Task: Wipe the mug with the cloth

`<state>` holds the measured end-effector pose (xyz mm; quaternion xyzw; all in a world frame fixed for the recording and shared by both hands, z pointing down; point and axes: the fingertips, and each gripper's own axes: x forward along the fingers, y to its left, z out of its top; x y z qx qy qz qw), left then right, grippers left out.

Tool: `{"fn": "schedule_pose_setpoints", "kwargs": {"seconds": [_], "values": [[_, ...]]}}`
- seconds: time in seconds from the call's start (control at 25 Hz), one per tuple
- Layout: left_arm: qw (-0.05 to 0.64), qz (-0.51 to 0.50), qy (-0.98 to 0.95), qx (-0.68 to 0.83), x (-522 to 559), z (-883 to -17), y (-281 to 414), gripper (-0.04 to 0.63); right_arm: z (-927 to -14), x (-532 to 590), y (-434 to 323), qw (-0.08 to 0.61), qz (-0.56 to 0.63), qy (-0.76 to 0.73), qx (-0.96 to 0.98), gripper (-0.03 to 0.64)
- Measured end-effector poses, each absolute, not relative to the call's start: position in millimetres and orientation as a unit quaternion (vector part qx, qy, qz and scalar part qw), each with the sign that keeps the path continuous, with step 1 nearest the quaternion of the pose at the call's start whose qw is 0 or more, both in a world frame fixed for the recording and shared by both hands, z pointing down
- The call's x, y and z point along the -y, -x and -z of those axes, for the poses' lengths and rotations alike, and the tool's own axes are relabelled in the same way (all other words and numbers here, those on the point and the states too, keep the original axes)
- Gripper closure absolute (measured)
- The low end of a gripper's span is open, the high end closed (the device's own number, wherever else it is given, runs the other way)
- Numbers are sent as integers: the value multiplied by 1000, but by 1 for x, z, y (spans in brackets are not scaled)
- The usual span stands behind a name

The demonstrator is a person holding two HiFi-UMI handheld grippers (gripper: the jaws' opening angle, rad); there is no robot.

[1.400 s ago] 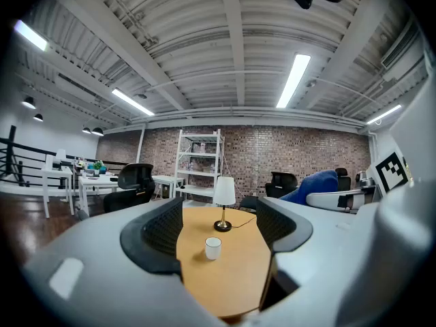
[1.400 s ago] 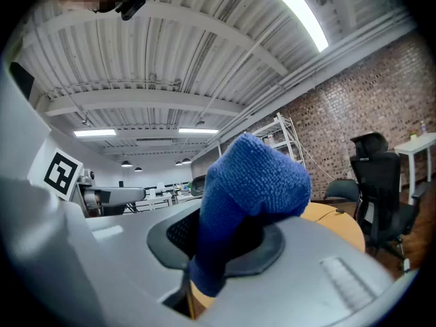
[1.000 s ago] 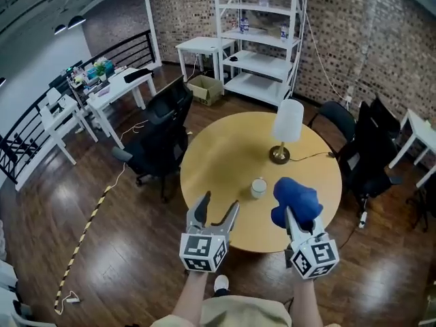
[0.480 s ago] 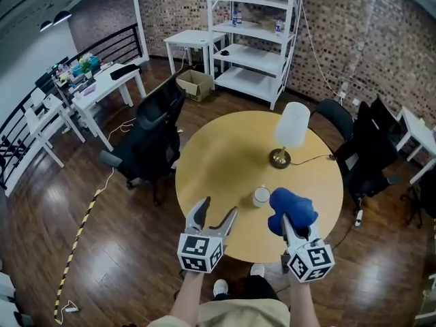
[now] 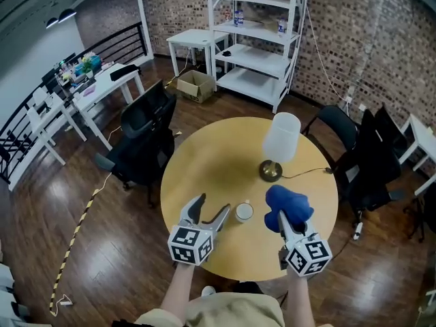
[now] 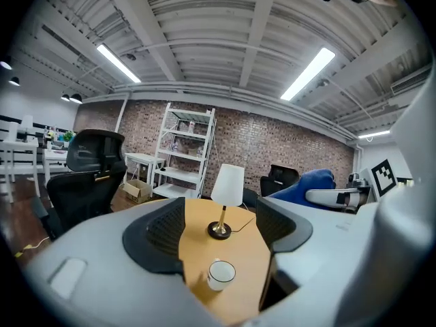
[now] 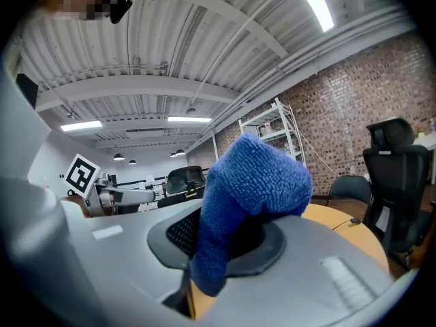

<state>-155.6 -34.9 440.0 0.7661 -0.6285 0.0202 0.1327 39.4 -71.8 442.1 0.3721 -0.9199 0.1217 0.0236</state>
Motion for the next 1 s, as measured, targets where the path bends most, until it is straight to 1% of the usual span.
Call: {"fn": "schedule_pose_setpoints", "kwargs": {"seconds": [0.16, 0.32, 0.52, 0.6, 0.72, 0.8, 0.88, 1.0], "values": [[151, -70, -766, 621, 57, -465, 132, 275, -484, 101, -57, 38, -179, -362, 914, 545], [177, -99, -756, 622, 71, -490, 117, 275, -521, 116, -67, 52, -207, -344, 914, 545], [210, -156, -739, 621, 88, -537, 119, 275, -573, 122, -64, 77, -241, -322, 912, 544], [233, -182, -736, 609, 96, -563, 122, 275, -601, 122, -59, 108, -248, -303, 914, 543], [278, -194, -756, 560, 113, -598, 115, 270, -649, 125, -49, 169, -246, -264, 917, 543], [306, -222, -768, 517, 122, -623, 108, 252, -674, 129, -40, 203, -241, -240, 918, 543], [324, -271, -772, 475, 127, -651, 105, 216, -691, 134, -31, 234, -217, -216, 923, 541], [351, -322, -772, 421, 134, -682, 105, 212, -712, 147, -12, 287, -163, -164, 930, 541]]}}
